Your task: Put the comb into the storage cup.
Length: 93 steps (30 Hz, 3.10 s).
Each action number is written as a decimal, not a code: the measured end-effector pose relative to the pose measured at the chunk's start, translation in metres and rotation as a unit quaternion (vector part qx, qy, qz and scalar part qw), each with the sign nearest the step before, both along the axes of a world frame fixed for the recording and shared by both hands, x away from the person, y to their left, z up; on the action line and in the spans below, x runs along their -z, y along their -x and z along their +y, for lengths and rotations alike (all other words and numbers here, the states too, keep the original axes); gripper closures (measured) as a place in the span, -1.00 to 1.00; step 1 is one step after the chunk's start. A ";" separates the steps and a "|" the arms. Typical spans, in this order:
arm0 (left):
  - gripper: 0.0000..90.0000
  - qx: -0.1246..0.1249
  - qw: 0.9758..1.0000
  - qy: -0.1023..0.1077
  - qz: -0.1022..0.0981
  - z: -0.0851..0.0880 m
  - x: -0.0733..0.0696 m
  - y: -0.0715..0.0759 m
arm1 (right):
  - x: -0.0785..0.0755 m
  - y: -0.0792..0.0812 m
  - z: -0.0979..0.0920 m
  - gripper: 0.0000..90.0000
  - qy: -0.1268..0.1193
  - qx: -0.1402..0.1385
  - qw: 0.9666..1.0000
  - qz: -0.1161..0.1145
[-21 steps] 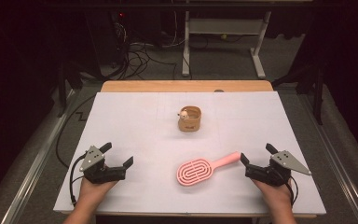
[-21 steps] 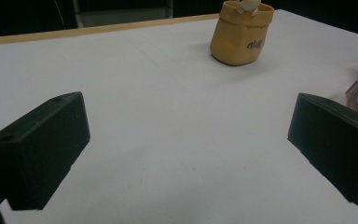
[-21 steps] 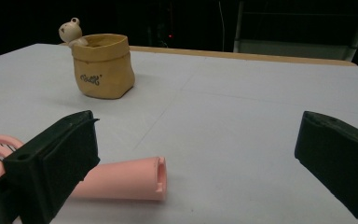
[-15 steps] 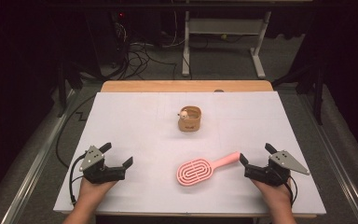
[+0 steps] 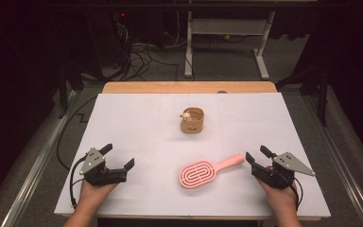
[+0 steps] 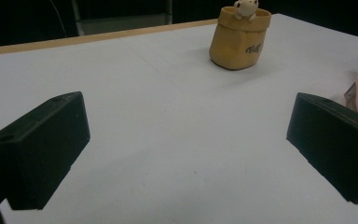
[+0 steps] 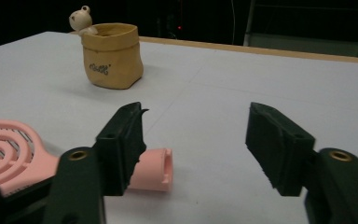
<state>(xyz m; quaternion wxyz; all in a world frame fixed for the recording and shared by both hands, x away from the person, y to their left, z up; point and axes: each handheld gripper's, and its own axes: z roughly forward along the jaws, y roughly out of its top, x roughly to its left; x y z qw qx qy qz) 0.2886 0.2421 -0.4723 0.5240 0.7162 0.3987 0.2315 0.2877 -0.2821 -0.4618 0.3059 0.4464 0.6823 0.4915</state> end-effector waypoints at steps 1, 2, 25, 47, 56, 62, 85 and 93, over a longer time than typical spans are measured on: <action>-1.00 0.000 1.000 0.000 0.000 0.000 0.000 0.000 | 0.000 0.000 0.000 -0.02 0.000 0.000 1.000 0.000; -1.00 -0.001 1.000 0.006 0.002 0.001 0.000 0.001 | 0.000 0.000 0.001 0.04 0.001 -0.002 1.000 0.001; -1.00 -0.007 1.000 -0.006 0.003 0.004 0.003 -0.003 | -0.006 -0.051 0.049 1.00 0.092 -0.058 0.992 0.063; -1.00 -0.006 1.000 -0.008 -0.012 0.004 0.000 0.000 | 0.002 -0.049 0.049 1.00 0.141 -0.086 0.979 0.121; -1.00 -0.008 1.000 -0.004 -0.010 0.007 -0.001 0.000 | 0.004 -0.041 0.031 1.00 0.126 -0.094 0.977 0.144; -1.00 -0.008 1.000 -0.004 -0.011 0.007 -0.001 0.000 | 0.003 -0.029 0.024 1.00 0.112 -0.107 0.976 0.151; -1.00 -0.006 1.000 0.002 -0.010 0.008 -0.002 0.000 | 0.003 0.004 0.042 1.00 0.124 -0.168 0.965 0.155; -1.00 -0.007 1.000 0.000 -0.009 0.009 -0.002 -0.001 | 0.003 0.006 0.045 1.00 0.124 -0.176 0.963 0.160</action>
